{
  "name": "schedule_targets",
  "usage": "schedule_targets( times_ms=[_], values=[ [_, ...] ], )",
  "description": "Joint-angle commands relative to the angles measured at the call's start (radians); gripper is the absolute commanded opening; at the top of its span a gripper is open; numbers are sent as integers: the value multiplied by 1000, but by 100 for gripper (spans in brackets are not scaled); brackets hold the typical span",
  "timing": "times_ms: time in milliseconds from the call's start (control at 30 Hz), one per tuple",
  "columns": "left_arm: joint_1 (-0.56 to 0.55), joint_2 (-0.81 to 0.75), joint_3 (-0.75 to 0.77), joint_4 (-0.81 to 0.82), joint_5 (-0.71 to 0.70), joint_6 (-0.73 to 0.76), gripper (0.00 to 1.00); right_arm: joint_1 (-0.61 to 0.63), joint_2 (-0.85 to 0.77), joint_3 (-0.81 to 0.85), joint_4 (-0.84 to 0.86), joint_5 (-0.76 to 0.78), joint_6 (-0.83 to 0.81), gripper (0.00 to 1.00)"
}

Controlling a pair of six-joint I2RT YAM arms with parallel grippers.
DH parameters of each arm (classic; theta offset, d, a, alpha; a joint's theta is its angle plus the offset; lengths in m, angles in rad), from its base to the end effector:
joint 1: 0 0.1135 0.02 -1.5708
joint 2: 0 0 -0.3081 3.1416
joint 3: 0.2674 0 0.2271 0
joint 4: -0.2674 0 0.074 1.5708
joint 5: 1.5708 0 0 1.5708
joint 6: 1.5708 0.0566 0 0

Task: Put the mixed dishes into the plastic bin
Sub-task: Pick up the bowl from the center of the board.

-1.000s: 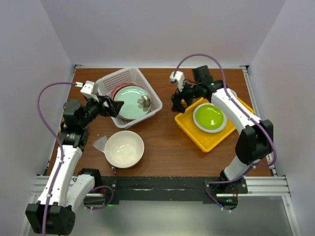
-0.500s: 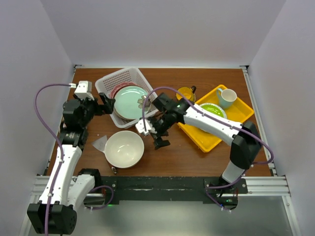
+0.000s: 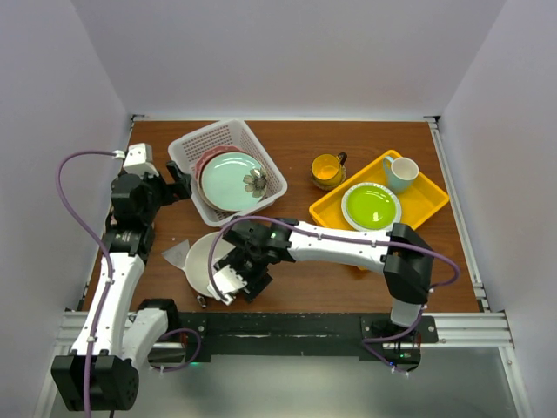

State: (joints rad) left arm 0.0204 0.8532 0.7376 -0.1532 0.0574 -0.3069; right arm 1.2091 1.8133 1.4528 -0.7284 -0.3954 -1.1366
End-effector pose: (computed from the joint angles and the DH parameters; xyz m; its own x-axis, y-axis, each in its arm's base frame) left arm 0.1677 0.0002 0.3453 -0.2637 -0.3070 -0.9144 -0.0469 0.9509 -0.3058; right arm 0.1136 0.3618 0.2796 0.7084 -0.4935 -0.5046 -0.6742 -0.6847 -0.2769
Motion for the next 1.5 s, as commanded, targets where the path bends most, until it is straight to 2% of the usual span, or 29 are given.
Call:
schedule_targets(
  times_ms=[0, 100, 200, 233, 367, 533, 633, 833, 1467],
  values=[
    [9, 3, 26, 23, -8, -14, 100, 35, 21, -22, 96, 131, 20, 53],
    [9, -5, 25, 23, -7, -12, 100, 56, 27, -45, 109, 148, 20, 34],
    [9, -2, 25, 24, -7, -12, 100, 67, 15, -61, 100, 133, 12, 22],
    [9, -3, 25, 26, -5, -11, 100, 69, 11, -71, 95, 127, 9, 15],
    [9, 1, 25, 27, 2, -12, 100, 75, -25, -95, 61, 89, -6, 0],
    [10, 1, 23, 27, 5, -11, 100, 76, -91, -105, -2, 66, -22, 0],
    [10, 3, 23, 27, 5, -11, 100, 78, -115, -56, -136, 63, -52, 0],
    [12, 1, 22, 27, 4, -11, 100, 76, -180, -23, -252, 53, -92, 0],
    [12, 1, 20, 29, 9, -9, 100, -2, -296, 61, -328, 89, -60, 0]
  ],
)
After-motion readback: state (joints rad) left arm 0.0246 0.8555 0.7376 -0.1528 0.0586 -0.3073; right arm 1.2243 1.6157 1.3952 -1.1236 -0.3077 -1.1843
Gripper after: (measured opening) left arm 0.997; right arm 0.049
